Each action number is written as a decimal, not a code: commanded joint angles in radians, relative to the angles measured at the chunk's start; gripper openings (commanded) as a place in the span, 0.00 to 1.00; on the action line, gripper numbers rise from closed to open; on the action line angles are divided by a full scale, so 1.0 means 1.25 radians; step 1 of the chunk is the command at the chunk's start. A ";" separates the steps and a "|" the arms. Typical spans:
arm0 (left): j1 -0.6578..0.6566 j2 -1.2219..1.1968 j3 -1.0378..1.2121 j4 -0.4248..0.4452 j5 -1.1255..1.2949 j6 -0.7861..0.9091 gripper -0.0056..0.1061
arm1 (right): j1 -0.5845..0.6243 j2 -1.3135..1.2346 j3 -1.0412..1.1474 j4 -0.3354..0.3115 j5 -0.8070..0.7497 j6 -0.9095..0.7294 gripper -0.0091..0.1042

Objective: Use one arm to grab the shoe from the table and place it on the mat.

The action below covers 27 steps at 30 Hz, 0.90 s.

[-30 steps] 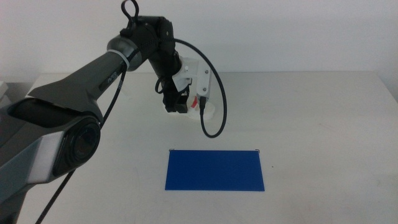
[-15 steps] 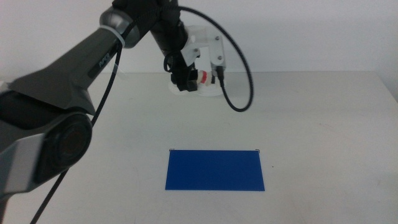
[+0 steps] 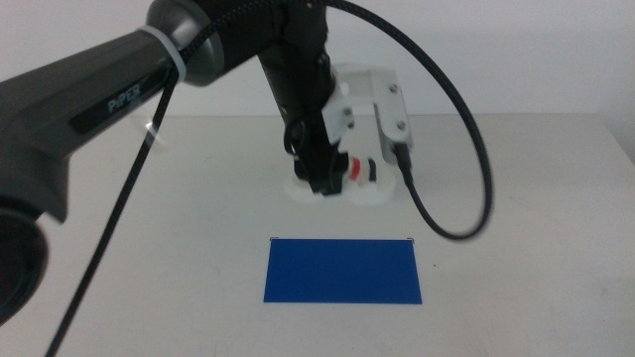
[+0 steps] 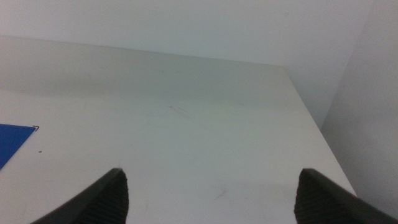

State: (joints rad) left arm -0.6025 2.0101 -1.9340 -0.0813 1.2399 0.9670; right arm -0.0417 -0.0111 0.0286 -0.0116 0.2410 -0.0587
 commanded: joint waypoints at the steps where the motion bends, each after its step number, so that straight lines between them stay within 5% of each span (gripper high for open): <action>1: -0.026 -0.073 0.028 -0.007 0.056 -0.033 0.04 | -0.001 0.003 0.004 -0.006 -0.058 -0.008 0.77; 16: -0.074 -0.079 0.107 -0.038 0.027 -0.089 0.04 | -0.001 0.003 0.004 -0.006 -0.058 -0.008 0.77; 27: -0.074 -0.079 0.107 -0.032 0.024 -0.635 0.04 | -0.001 0.003 0.004 -0.006 -0.058 -0.008 0.77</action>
State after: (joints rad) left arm -0.6905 1.9762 -1.7767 -0.1054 1.2357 0.3054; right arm -0.0417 -0.0111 0.0286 -0.0116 0.2410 -0.0587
